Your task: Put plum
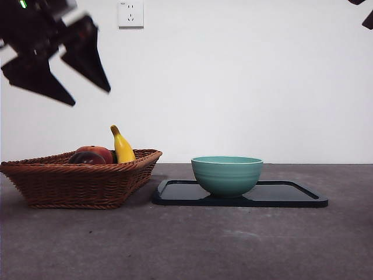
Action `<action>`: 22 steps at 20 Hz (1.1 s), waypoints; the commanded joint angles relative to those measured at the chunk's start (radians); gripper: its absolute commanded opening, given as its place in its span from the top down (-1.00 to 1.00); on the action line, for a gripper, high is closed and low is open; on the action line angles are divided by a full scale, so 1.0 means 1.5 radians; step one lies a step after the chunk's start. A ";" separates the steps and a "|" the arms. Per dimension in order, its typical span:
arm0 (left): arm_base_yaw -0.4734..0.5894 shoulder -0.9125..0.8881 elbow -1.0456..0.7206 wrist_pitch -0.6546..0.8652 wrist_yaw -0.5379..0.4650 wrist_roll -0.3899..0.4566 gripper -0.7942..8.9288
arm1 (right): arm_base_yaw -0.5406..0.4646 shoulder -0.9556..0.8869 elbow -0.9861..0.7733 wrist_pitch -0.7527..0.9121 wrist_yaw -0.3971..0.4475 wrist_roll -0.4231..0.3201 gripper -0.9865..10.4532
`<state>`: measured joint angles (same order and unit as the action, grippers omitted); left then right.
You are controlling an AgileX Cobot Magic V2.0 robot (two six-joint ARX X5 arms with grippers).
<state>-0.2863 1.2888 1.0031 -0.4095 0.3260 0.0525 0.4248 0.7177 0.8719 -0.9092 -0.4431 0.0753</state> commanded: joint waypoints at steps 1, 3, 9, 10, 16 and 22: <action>-0.003 -0.036 0.013 -0.033 0.048 -0.011 -0.06 | 0.004 0.004 0.006 0.005 -0.001 -0.003 0.52; -0.003 -0.075 0.013 -0.068 0.081 -0.012 -0.06 | 0.004 0.004 0.006 0.006 -0.001 -0.003 0.52; -0.003 -0.178 0.013 -0.194 0.164 -0.010 -0.06 | 0.004 0.004 0.006 0.018 -0.001 -0.003 0.52; -0.003 -0.190 0.013 -0.212 0.167 -0.010 -0.06 | 0.004 0.004 0.006 0.019 -0.001 -0.003 0.52; -0.003 -0.246 0.013 -0.305 0.172 0.007 -0.06 | 0.004 0.004 0.006 0.018 -0.001 -0.003 0.52; -0.003 -0.249 0.013 -0.312 0.207 0.012 -0.06 | 0.004 0.004 0.006 0.017 -0.001 -0.003 0.52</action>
<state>-0.2863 0.9092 1.0031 -0.8864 0.6285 0.0593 0.4248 0.7177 0.8719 -0.8898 -0.4431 0.0753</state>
